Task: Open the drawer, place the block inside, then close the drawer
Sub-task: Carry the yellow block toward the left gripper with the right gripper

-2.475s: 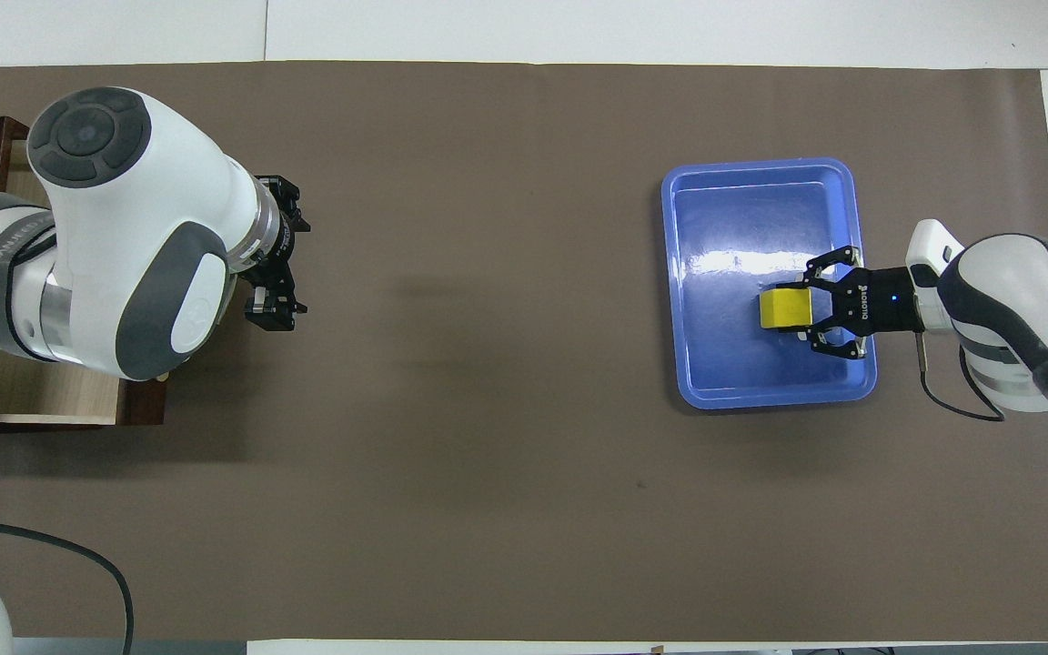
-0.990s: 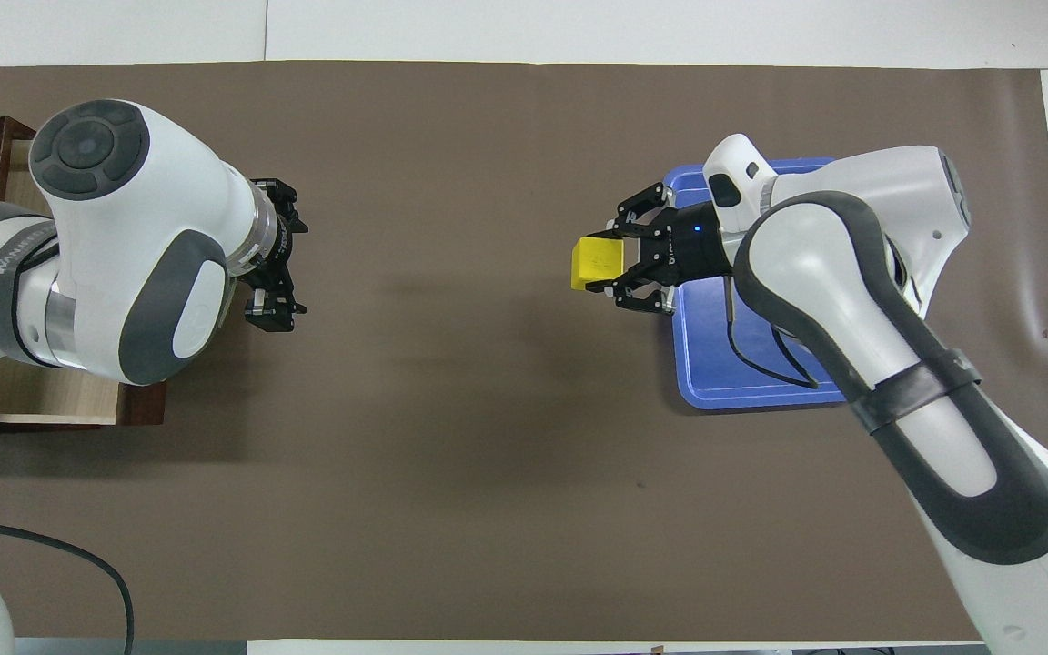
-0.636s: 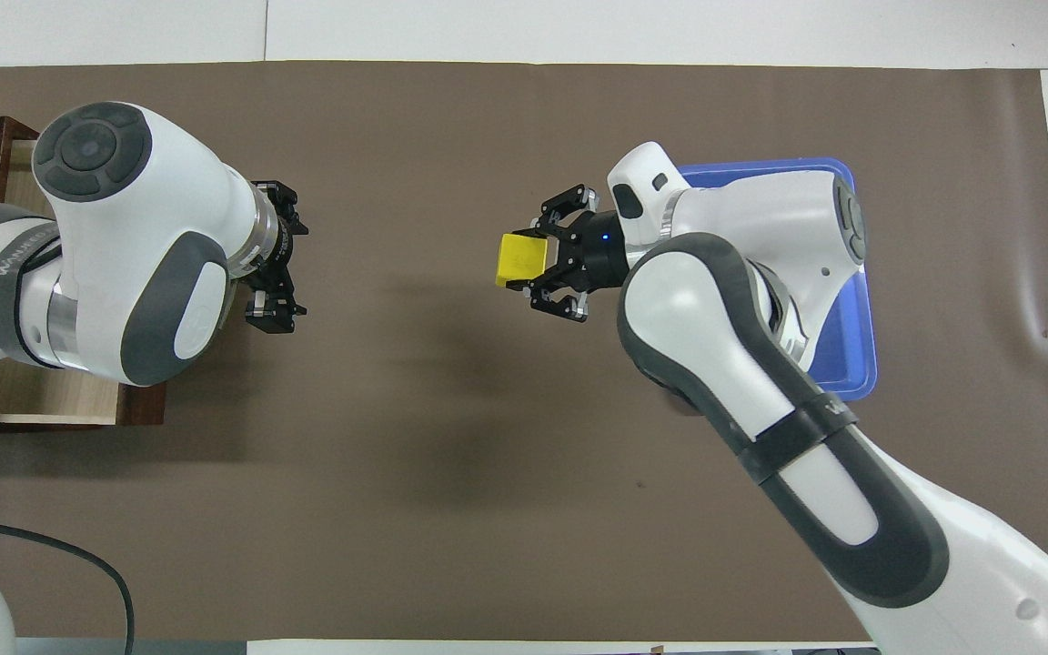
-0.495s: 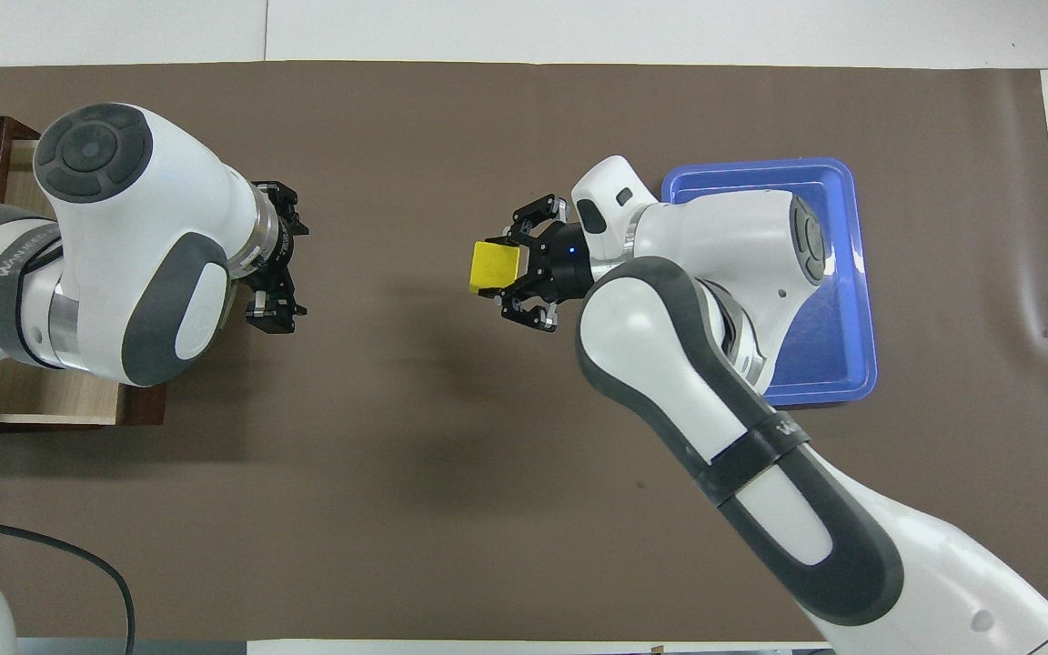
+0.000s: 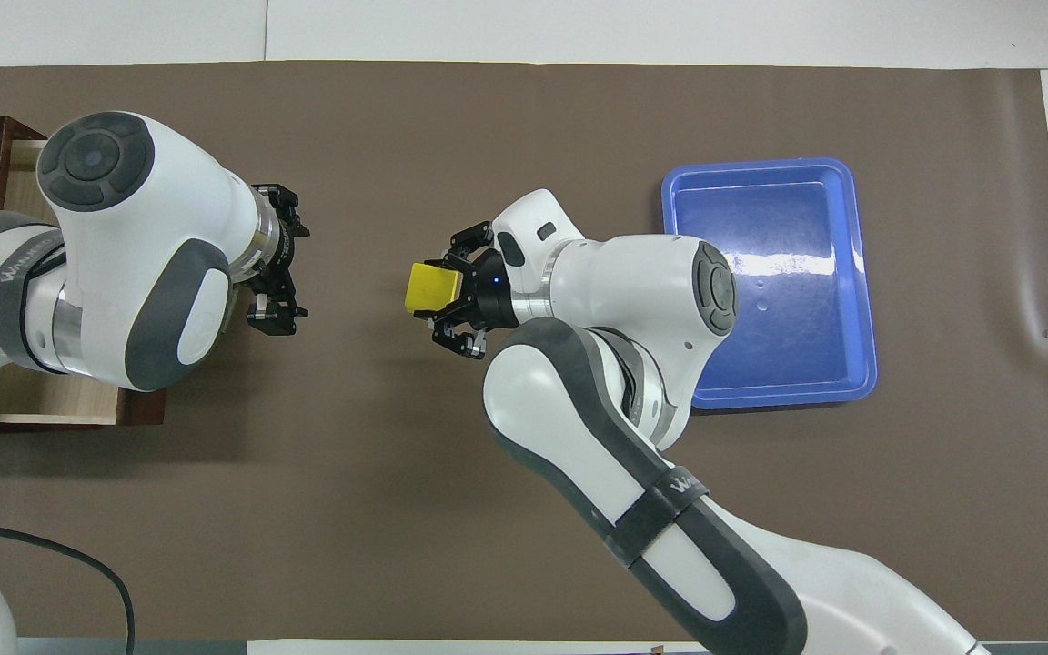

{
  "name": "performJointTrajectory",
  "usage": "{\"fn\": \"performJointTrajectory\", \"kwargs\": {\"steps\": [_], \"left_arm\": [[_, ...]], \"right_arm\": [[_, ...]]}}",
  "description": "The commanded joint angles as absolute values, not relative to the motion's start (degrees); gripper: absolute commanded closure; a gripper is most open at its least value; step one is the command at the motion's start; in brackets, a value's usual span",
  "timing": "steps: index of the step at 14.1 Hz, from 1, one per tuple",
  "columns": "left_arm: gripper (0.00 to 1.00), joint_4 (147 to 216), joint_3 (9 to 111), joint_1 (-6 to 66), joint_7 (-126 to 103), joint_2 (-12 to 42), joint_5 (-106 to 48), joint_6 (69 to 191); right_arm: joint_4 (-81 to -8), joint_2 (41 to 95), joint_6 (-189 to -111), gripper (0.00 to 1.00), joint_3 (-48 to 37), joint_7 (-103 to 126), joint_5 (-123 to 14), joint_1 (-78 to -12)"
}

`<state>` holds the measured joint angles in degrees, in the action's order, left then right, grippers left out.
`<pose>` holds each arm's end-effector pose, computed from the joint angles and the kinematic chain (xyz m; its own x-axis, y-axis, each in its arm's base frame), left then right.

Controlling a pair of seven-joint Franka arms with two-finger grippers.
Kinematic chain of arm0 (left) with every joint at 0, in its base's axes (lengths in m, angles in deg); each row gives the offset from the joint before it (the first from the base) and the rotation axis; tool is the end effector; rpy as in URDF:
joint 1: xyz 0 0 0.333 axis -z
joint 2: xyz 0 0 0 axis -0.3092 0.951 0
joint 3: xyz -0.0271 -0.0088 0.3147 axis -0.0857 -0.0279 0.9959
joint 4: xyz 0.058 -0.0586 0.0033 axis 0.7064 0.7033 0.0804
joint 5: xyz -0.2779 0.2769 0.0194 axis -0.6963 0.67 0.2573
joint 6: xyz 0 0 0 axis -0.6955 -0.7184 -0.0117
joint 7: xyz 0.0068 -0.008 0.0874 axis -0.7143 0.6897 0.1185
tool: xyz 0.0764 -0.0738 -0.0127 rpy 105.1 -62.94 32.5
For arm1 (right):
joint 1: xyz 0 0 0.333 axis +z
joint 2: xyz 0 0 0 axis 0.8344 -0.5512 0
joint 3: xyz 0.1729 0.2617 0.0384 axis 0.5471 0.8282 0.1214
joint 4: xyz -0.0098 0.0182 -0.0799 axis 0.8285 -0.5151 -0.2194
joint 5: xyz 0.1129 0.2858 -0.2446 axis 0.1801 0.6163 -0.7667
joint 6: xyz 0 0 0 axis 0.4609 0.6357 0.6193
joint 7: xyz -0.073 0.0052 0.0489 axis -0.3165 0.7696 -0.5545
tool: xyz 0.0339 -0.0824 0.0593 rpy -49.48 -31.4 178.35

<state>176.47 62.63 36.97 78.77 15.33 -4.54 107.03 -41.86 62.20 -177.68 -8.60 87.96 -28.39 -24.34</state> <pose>0.5763 -0.2050 0.4440 0.0640 0.9978 -0.0147 0.9978 -0.0637 0.0177 0.5561 0.3921 0.4008 0.1333 0.6696 0.7306 0.9813 -0.1925 -0.0026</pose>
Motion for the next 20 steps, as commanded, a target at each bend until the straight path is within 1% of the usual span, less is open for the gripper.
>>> {"fn": "performJointTrajectory", "kwargs": {"steps": [1,12,14,17,20], "left_arm": [[0.0,179.0,62.6,36.6,78.4,13.3,-5.2,108.3],[0.0,179.3,62.5,36.9,78.4,13.2,-5.2,108.7],[0.0,178.9,62.3,37.7,79.0,13.3,-5.3,108.3],[0.0,179.6,62.2,42.9,80.5,12.6,-5.5,108.2],[0.0,180.5,62.2,43.6,83.4,12.5,-6.5,109.7]], "right_arm": [[-39.9,61.1,-177.9,1.0,-8.7,86.9,-27.6,-24.0],[-39.9,61.1,-177.0,1.0,-8.7,87.3,-31.5,-23.2],[-39.9,61.1,-176.8,1.0,-8.7,87.5,-32.2,-23.1],[-39.9,61.1,-176.7,1.0,-8.7,87.4,-32.3,-23.1],[-39.9,61.1,-176.6,1.0,-8.7,87.4,-32.3,-23.1]]}}
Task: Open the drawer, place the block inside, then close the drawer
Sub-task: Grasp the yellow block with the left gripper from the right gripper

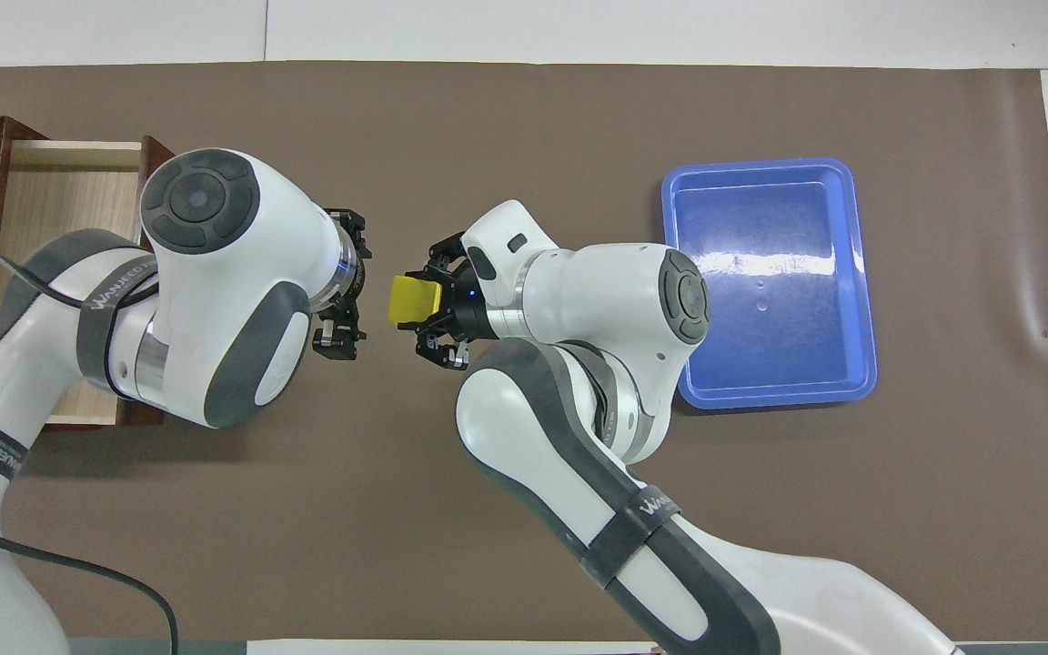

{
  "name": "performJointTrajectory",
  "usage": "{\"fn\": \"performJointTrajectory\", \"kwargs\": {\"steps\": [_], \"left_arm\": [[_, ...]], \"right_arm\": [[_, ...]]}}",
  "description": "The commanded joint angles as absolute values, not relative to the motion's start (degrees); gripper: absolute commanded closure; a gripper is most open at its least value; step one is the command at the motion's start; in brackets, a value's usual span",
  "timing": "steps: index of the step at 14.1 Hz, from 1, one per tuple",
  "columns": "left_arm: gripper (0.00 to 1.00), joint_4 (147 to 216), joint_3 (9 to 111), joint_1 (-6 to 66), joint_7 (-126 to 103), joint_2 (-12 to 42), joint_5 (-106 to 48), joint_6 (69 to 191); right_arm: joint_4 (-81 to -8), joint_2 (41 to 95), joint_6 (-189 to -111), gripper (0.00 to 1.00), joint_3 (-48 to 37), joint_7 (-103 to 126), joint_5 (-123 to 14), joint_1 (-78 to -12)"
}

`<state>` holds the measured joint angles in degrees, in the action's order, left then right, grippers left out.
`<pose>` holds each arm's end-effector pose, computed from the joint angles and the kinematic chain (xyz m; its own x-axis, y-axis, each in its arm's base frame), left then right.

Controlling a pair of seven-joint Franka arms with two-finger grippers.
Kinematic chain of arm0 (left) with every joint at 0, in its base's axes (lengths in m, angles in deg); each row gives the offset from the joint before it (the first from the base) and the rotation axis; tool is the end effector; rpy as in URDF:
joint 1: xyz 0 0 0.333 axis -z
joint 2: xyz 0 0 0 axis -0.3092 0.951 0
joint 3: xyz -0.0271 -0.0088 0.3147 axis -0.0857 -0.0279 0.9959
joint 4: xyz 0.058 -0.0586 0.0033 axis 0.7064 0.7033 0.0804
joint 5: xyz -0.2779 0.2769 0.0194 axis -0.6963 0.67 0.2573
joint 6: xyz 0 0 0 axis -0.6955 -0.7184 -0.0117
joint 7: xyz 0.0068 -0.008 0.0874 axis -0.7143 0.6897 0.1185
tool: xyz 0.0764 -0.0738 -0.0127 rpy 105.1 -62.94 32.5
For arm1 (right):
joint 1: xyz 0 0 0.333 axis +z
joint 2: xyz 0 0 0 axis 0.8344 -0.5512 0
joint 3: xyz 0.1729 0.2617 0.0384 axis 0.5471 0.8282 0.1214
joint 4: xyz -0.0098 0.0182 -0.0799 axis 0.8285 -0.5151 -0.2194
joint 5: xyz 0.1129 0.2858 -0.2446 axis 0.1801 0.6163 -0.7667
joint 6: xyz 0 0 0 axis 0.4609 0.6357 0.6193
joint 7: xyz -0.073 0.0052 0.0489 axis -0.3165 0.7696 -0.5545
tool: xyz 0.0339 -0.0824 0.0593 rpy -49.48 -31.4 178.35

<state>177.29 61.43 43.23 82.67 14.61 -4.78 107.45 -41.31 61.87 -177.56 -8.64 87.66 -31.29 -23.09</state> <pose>0.5421 -0.2763 0.4456 0.1238 0.9920 -0.0245 0.9922 -0.1233 0.0196 0.5494 0.4056 0.4018 0.0850 0.6970 0.7120 0.9887 -0.1476 0.0265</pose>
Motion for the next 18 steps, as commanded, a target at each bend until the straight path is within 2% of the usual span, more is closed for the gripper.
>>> {"fn": "performJointTrajectory", "kwargs": {"steps": [1,10,15,16,18], "left_arm": [[0.0,181.6,62.2,43.6,83.4,12.0,-8.1,111.3],[0.0,186.8,61.8,43.1,76.4,11.3,-16.0,120.3],[0.0,187.1,61.8,43.4,70.5,10.5,-19.2,118.6],[0.07,187.1,61.8,43.4,70.5,10.5,-19.2,118.3],[0.3,187.0,61.8,43.2,70.5,10.5,-19.2,117.7]], "right_arm": [[-39.9,61.1,-176.5,1.0,-8.7,87.4,-32.2,-23.2],[-39.7,61.1,-176.2,1.0,-8.7,87.3,-32.2,-23.2],[-39.7,61.1,-176.2,1.0,-8.7,87.2,-32.2,-23.2],[-39.7,61.1,-176.2,1.0,-8.7,87.2,-32.2,-23.2],[-39.7,61.1,-176.1,1.0,-8.7,87.2,-32.2,-23.2]]}}
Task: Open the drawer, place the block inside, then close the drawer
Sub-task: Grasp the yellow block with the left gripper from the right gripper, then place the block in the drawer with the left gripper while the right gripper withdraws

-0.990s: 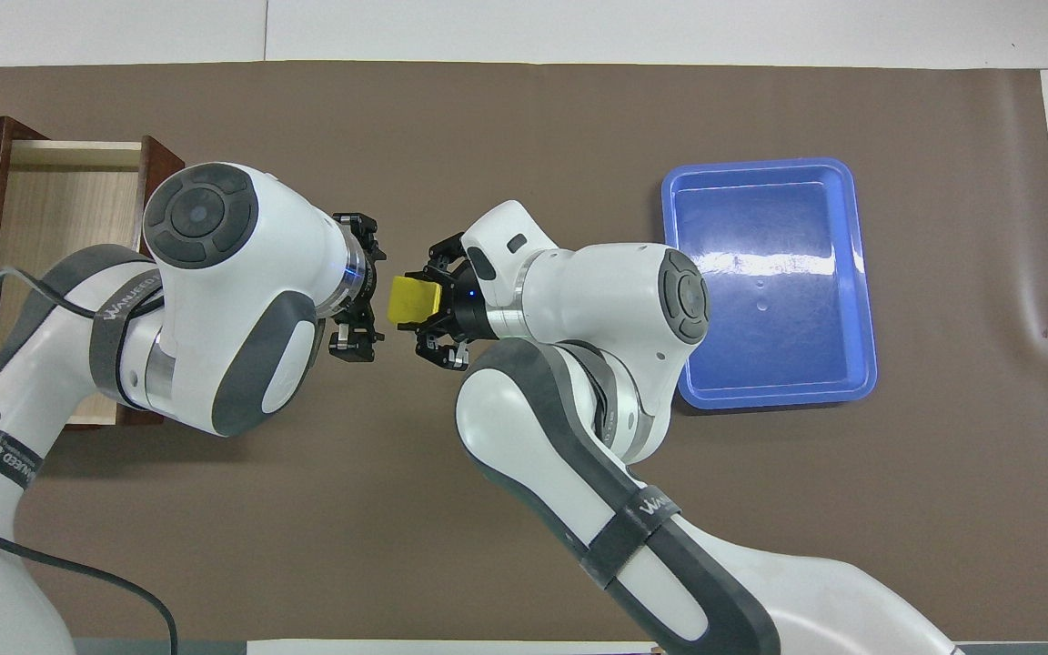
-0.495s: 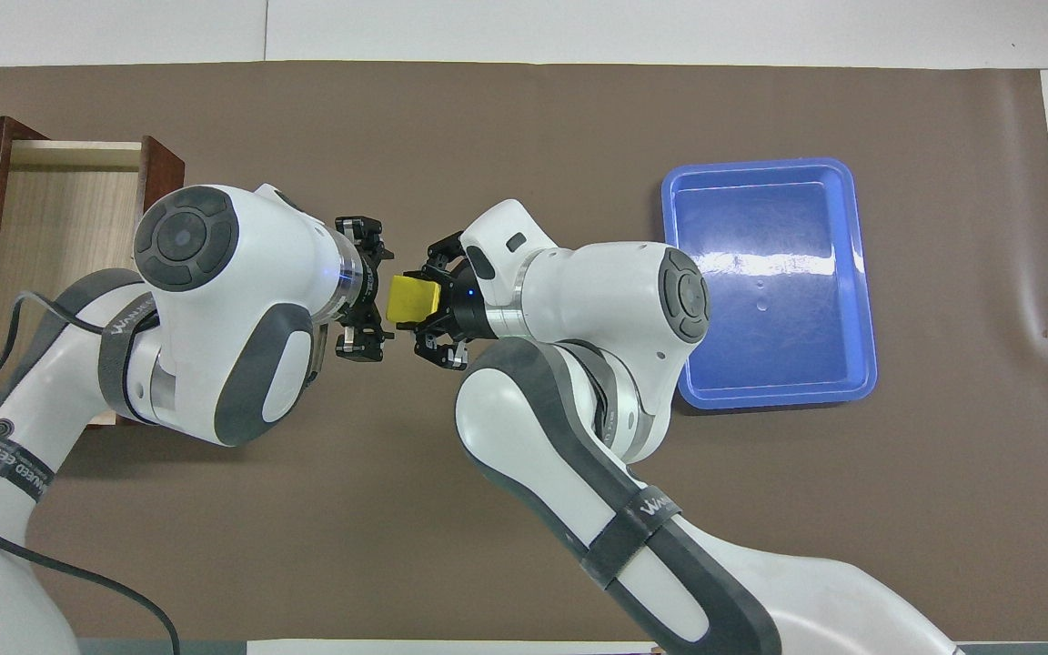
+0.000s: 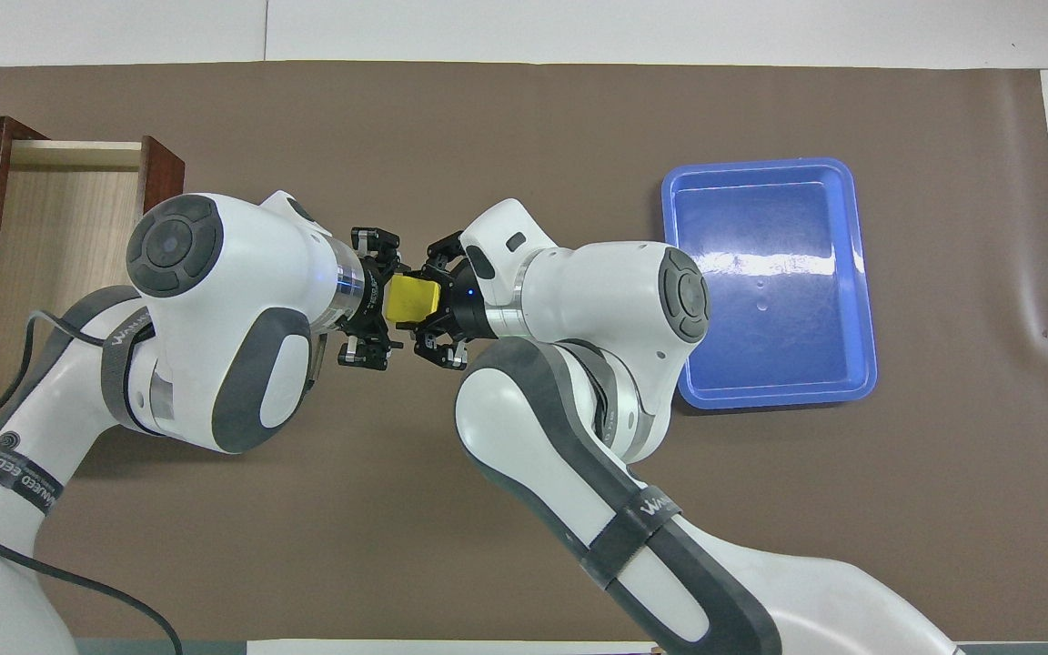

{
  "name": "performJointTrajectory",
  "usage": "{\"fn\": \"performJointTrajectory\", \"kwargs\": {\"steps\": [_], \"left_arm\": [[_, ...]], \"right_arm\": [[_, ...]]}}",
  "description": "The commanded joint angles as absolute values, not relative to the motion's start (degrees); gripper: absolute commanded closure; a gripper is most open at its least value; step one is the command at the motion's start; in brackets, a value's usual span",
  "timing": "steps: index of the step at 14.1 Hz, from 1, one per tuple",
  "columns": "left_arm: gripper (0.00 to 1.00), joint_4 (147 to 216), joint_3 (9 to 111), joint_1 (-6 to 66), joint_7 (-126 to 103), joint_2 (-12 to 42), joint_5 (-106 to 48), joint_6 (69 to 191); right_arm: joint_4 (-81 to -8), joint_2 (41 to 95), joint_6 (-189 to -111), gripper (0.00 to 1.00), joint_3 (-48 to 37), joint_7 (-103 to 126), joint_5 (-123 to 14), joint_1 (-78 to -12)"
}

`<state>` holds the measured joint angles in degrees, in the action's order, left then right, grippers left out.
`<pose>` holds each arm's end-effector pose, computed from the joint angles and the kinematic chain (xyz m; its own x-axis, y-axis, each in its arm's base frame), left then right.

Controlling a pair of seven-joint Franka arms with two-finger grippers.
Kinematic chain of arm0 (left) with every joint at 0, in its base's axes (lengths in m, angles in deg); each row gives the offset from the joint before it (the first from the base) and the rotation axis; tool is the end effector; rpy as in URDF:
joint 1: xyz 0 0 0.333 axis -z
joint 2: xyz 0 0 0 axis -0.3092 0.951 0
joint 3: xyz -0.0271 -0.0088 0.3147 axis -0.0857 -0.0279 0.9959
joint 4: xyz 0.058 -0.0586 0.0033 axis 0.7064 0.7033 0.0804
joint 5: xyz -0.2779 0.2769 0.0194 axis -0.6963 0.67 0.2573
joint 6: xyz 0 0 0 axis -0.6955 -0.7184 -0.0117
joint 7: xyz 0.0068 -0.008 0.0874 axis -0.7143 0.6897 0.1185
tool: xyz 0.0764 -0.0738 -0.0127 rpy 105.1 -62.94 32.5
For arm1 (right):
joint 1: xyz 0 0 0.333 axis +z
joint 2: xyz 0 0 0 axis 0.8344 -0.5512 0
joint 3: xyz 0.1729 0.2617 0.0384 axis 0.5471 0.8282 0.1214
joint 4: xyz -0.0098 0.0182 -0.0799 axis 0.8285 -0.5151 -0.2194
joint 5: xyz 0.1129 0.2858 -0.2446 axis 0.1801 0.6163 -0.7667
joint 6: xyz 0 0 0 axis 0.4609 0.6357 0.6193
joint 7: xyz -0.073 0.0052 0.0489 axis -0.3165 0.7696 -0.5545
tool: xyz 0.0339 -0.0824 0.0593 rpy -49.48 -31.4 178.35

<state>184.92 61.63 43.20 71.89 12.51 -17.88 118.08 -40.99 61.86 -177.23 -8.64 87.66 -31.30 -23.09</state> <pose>0.5296 -0.2761 0.4230 0.1837 0.9571 -0.2240 0.9827 -0.1730 0.0666 0.5498 0.4066 0.4040 0.0819 0.6951 0.7142 0.9893 -0.1437 0.0263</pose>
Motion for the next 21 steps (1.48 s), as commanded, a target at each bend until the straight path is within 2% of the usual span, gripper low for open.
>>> {"fn": "performJointTrajectory", "kwargs": {"steps": [1,3,8,9,10,17,21], "left_arm": [[0.51,187.0,61.8,43.1,70.3,10.5,-19.2,117.7],[1.0,187.0,61.8,43.1,70.0,10.5,-19.2,117.7],[1.0,186.8,61.8,42.9,68.5,10.5,-19.2,117.4],[1.0,186.7,61.8,42.8,68.5,10.5,-19.2,117.3],[1.0,186.6,61.8,42.8,68.5,10.5,-19.6,117.3],[1.0,185.8,62.0,41.4,68.0,10.6,-20.1,116.0],[1.0,177.8,62.5,34.9,65.7,10.7,-19.4,105.0]], "right_arm": [[-39.7,61.1,-176.0,1.0,-8.7,87.2,-32.2,-23.2],[-39.7,61.1,-176.0,1.0,-8.7,87.3,-32.2,-23.2],[-39.7,61.1,-176.0,1.0,-8.7,86.9,-32.1,-23.1],[-39.7,61.2,-176.0,0.71,-8.7,85.9,-31.8,-23.0],[-39.7,61.4,-175.9,0.01,-8.7,84.1,-32.0,-22.9],[-39.6,61.9,-173.6,0.0,-8.8,83.5,-32.1,-23.9],[-39.6,63.7,-166.7,0.0,-9.4,83.6,-32.9,-27.8]]}}
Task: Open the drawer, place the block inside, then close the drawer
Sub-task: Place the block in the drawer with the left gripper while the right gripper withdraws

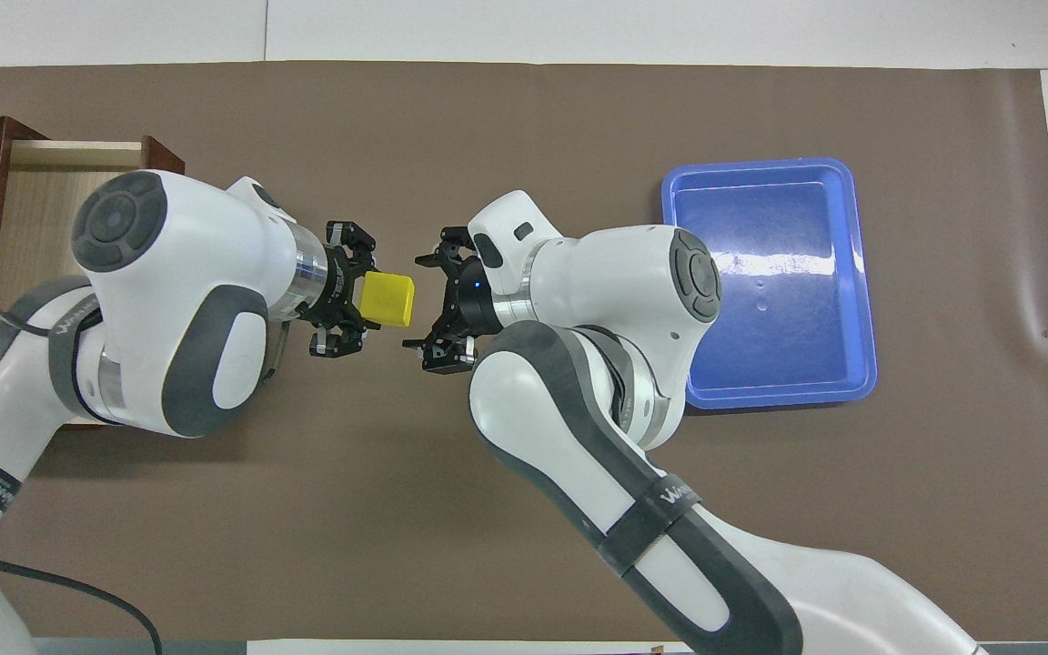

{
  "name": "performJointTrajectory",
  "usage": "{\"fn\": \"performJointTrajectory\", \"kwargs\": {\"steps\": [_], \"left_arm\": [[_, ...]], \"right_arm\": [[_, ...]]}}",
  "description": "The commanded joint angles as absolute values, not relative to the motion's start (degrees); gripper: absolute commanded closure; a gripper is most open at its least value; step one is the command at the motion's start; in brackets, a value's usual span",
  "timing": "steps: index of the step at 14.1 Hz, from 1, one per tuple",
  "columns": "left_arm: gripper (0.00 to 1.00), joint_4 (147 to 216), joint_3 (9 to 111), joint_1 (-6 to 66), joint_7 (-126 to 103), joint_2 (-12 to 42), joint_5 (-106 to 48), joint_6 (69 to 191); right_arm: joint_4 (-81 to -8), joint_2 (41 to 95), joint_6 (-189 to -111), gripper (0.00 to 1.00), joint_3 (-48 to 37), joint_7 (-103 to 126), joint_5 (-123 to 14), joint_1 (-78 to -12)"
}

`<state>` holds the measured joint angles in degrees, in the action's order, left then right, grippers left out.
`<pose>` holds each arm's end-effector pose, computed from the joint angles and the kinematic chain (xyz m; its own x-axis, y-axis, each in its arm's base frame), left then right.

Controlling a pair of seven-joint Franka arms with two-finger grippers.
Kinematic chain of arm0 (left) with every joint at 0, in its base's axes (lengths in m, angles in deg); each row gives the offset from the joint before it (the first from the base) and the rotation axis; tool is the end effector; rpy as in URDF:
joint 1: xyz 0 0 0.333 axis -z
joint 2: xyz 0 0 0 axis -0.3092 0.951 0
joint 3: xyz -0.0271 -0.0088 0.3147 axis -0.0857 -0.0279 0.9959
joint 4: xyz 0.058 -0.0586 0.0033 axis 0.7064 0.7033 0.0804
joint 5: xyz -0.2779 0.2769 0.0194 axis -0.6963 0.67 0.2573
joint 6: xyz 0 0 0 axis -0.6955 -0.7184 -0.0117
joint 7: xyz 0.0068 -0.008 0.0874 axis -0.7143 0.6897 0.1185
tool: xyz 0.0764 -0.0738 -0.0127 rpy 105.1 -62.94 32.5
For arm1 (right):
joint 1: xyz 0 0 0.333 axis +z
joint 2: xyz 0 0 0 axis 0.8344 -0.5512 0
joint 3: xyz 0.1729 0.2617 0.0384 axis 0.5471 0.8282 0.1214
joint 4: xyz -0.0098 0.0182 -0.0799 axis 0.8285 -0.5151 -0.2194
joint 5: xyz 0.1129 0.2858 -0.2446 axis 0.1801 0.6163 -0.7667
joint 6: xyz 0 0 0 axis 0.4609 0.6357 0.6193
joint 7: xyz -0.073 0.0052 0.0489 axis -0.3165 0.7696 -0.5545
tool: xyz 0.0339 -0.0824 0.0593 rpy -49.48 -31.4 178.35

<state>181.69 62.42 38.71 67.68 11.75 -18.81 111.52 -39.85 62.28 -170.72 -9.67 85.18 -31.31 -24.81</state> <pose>0.5502 -0.2301 0.4471 0.1738 0.9564 -0.2348 0.9848 -0.1698 0.0372 0.5597 0.3906 0.4108 0.1401 0.6859 0.7141 0.9884 -0.1400 -0.0593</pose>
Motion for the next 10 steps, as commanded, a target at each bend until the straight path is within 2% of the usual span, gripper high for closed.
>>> {"fn": "performJointTrajectory", "kwargs": {"steps": [1,4,6,10], "left_arm": [[1.0,175.7,62.5,31.6,63.9,10.5,-19.3,102.1],[1.0,169.8,62.6,23.4,57.3,10.4,-19.2,94.0],[1.0,167.7,62.6,18.1,53.9,11.0,-19.1,92.4],[1.0,169.4,62.9,11.6,46.7,11.1,-19.0,93.7]], "right_arm": [[-39.6,64.6,-165.0,0.0,-9.4,83.5,-33.8,-29.1],[-39.6,67.0,-156.0,0.0,-9.6,81.2,-34.6,-36.4],[-39.5,68.6,-150.9,0.0,-9.7,77.2,-41.0,-42.2],[-35.9,71.1,-142.7,0.0,-10.6,64.7,-59.7,-49.0]]}}
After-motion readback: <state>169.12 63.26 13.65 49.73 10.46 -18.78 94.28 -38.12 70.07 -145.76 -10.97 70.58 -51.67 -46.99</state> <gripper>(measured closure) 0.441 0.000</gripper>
